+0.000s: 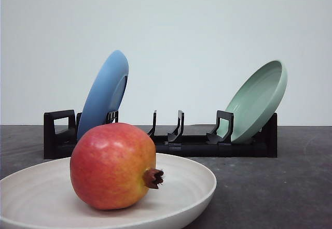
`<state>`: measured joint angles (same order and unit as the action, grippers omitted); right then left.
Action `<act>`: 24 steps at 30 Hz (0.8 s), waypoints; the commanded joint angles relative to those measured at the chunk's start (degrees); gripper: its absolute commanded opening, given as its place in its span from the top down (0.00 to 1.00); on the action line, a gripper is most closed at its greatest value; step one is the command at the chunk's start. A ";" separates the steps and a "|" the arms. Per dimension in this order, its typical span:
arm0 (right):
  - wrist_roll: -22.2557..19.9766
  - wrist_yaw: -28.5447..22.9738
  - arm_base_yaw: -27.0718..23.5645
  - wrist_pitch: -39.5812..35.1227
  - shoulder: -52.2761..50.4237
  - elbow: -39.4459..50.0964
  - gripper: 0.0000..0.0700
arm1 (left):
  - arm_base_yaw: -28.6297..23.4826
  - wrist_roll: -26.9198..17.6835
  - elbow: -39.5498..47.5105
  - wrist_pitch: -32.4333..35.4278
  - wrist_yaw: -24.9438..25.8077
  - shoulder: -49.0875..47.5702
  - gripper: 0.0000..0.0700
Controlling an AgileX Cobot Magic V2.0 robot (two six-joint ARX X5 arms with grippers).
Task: Place pomegranate in white plate
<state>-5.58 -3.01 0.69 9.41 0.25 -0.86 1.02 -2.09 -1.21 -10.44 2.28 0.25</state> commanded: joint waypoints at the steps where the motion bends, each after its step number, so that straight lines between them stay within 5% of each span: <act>1: 0.57 -0.02 -0.07 -0.37 -0.04 0.15 1.00 | -0.02 0.20 0.52 -0.29 0.28 -0.09 1.00; 24: 0.57 -0.02 -0.07 -0.37 -0.04 0.15 1.00 | -0.02 0.20 0.52 -0.31 0.28 -0.09 1.00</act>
<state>-5.58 -3.01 0.69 9.41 0.25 -0.86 1.02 -2.09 -1.21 -10.44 2.30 0.25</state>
